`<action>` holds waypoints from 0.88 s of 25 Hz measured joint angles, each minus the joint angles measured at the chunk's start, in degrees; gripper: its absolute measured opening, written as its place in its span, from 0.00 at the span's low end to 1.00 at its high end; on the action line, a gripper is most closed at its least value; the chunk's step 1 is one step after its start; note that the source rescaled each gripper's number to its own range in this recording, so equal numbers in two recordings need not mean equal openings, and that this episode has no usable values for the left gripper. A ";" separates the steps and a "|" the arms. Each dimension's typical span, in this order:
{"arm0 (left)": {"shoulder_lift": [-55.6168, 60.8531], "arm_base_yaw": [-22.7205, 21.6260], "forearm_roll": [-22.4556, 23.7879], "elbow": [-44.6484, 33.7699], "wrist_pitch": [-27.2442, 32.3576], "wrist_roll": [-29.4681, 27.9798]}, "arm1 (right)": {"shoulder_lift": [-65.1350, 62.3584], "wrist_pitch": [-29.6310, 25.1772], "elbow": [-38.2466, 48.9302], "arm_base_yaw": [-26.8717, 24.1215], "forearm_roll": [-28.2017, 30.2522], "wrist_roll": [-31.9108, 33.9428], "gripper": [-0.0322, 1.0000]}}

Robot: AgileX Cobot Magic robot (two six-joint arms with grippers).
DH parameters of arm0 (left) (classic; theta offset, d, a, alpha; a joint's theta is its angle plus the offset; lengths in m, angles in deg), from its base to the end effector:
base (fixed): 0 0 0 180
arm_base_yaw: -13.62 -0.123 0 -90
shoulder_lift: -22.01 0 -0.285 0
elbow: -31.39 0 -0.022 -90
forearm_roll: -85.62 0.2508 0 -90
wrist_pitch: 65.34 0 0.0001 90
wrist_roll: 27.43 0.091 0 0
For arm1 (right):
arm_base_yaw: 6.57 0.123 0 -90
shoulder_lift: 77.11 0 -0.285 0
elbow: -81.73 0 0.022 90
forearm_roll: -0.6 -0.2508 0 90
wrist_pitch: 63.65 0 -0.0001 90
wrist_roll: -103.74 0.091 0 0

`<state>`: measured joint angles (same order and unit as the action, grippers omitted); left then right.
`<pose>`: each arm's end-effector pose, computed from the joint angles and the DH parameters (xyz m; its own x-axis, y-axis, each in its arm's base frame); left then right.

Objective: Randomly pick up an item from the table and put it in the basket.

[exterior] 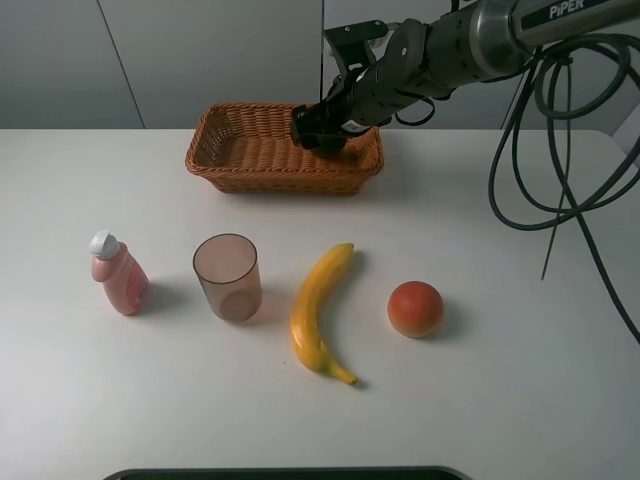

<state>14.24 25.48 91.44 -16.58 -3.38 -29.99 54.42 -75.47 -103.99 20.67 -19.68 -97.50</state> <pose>-0.0054 0.0095 0.2789 -0.4526 0.0983 -0.8863 0.1285 0.9907 0.0443 0.4124 0.2196 0.1411 -0.6373 -0.3547 -0.6841 -0.5149 0.8565 0.0357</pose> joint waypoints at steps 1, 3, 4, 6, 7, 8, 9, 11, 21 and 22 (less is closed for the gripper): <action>0.00 0.00 0.00 0.00 0.00 0.00 | 0.00 0.00 0.00 0.00 0.00 -0.12 0.99; 0.00 0.00 0.00 0.00 0.00 0.00 | -0.25 0.26 0.00 0.00 0.00 -0.75 0.99; 0.00 0.00 0.00 0.00 0.00 0.00 | -0.59 0.26 0.00 0.00 0.00 -1.21 0.99; 0.00 0.00 0.00 0.00 0.00 0.00 | -2.11 -0.54 0.00 0.00 0.00 -2.83 0.99; 0.00 0.00 0.00 0.00 0.00 0.00 | -3.41 -1.34 0.00 0.00 0.00 -3.28 0.99; 0.00 0.00 0.00 0.00 0.00 0.00 | -5.15 -2.56 0.00 0.00 0.14 -3.43 0.99; 0.00 0.00 0.00 0.00 0.00 0.00 | -6.81 -3.98 0.00 0.00 0.38 -3.67 0.99; 0.00 0.00 0.00 0.00 0.00 0.00 | -11.73 -7.46 0.00 0.00 1.60 -3.79 0.99; 0.00 0.00 0.00 0.00 0.00 0.00 | -37.59 -40.21 0.00 -6.88 12.88 -1.92 0.99; 0.00 0.00 0.00 0.00 0.00 0.00 | -40.19 -43.31 0.00 -7.71 13.99 -1.58 0.99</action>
<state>14.24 25.48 91.44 -16.58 -3.38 -29.99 14.23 -118.78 -103.99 12.95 -5.69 -99.07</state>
